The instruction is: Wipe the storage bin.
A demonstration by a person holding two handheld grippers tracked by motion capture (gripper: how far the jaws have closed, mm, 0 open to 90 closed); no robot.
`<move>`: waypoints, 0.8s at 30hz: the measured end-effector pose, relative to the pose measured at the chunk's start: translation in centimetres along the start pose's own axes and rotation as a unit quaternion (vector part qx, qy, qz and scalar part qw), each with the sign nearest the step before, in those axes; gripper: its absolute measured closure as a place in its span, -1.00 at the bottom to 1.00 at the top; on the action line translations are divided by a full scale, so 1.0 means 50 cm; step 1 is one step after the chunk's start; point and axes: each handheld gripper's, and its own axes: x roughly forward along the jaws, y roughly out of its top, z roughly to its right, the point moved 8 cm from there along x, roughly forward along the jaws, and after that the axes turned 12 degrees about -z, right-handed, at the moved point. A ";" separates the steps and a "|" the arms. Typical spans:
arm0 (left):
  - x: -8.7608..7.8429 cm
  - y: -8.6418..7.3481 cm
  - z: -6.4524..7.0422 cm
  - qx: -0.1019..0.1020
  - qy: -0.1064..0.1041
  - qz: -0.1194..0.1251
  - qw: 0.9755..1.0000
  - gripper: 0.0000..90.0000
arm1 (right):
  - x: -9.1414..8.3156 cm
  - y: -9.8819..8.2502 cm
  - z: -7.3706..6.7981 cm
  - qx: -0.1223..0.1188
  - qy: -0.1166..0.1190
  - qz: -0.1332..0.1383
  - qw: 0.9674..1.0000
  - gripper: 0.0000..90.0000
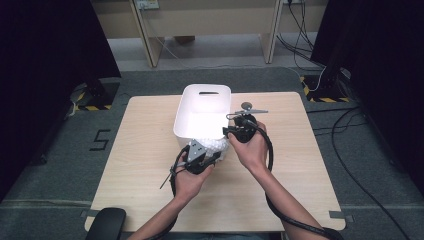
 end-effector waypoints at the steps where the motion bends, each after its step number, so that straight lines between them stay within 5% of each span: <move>1: 0.002 -0.001 0.000 -0.001 0.001 0.001 1.000 0.67 | 0.000 0.000 0.000 0.000 0.000 0.000 1.000 0.64; 24: 0.040 -0.006 0.011 0.007 0.005 -0.002 1.000 0.67 | -0.001 0.000 0.000 0.000 0.002 -0.002 1.000 0.64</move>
